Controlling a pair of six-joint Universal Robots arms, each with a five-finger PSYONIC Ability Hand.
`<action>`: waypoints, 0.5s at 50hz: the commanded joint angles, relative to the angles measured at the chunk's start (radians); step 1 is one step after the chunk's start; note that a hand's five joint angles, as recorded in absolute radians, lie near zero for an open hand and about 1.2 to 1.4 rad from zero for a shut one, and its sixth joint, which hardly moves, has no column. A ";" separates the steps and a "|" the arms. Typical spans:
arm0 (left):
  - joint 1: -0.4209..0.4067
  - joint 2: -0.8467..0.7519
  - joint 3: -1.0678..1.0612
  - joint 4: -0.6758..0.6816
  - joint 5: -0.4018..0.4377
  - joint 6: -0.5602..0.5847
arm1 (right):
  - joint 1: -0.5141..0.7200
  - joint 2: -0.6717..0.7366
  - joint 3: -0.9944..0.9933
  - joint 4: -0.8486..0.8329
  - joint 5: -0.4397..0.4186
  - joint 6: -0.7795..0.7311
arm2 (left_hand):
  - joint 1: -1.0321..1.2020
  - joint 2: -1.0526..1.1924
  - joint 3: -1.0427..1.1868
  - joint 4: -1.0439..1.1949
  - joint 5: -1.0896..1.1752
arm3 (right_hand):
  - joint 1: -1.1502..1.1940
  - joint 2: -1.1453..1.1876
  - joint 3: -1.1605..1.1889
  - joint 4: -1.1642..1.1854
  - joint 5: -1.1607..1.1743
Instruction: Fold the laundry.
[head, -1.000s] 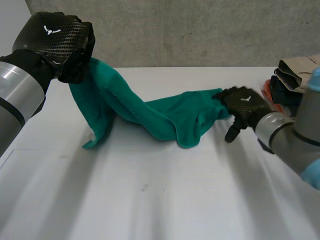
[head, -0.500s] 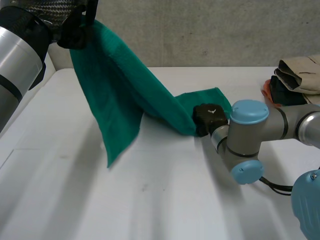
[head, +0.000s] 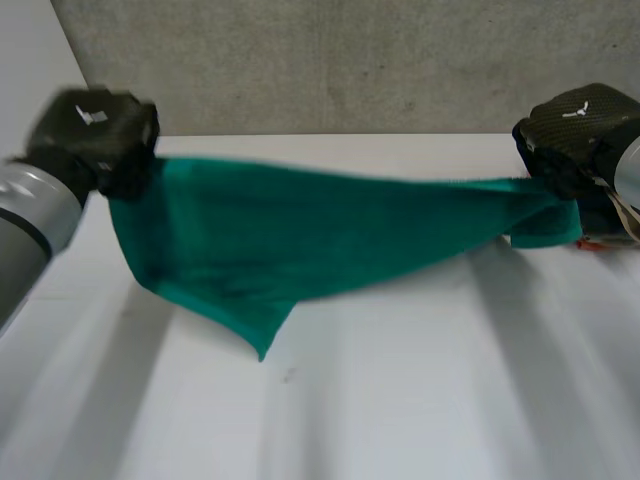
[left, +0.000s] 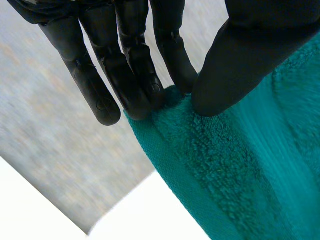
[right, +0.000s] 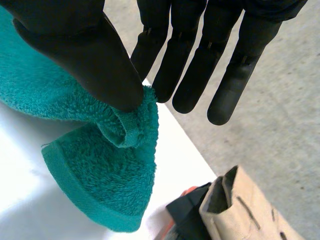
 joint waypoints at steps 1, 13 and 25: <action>0.001 -0.228 0.065 0.078 0.020 0.088 | 0.010 0.139 -0.043 0.039 0.019 -0.057 | 0.237 0.198 0.202 0.195 0.244 | 0.299 0.223 0.209 0.200 0.220; -0.007 -0.425 0.593 0.527 0.006 0.131 | 0.039 0.308 -0.406 -0.462 0.205 0.110 | 0.237 0.198 0.202 0.195 0.244 | 0.299 0.223 0.209 0.200 0.220; -0.013 -0.407 0.478 0.697 -0.056 0.074 | 0.035 0.206 -0.253 -0.762 0.151 0.206 | 0.237 0.198 0.202 0.195 0.244 | 0.299 0.223 0.209 0.200 0.220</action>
